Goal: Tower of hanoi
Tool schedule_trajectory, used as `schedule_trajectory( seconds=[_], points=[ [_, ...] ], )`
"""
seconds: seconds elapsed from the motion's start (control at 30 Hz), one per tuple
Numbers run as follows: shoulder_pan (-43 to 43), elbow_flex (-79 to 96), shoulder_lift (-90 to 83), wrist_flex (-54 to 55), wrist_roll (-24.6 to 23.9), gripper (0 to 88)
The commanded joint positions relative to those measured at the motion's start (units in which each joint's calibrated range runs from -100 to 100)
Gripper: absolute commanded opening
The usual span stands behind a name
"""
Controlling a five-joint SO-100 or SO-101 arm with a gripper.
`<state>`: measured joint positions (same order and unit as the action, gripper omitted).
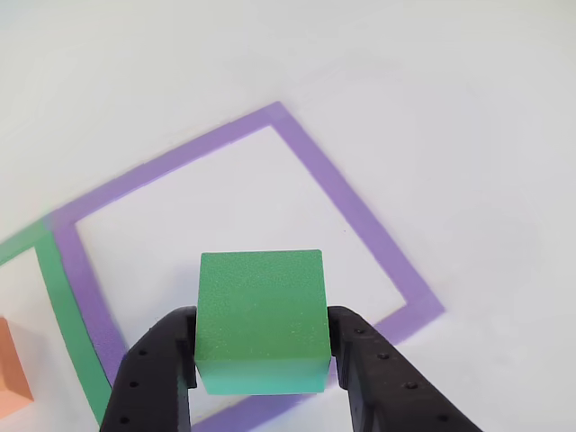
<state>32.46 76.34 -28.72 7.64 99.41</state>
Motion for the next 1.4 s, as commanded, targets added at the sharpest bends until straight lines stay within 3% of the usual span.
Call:
schedule_trajectory(
  seconds=[0.0, 0.43, 0.93, 1.23, 1.37],
  points=[
    [-2.4, 0.9, 6.7, 14.4, 0.6, 9.3],
    [-4.6, -2.0, 30.9, 39.3, 0.6, 9.5],
    [-5.2, -8.1, 43.8, 47.4, 0.6, 10.7],
    [-4.5, -7.7, 45.8, 50.2, 0.6, 29.9],
    [-4.4, -6.5, 42.8, 49.9, 0.6, 30.8]
  ],
)
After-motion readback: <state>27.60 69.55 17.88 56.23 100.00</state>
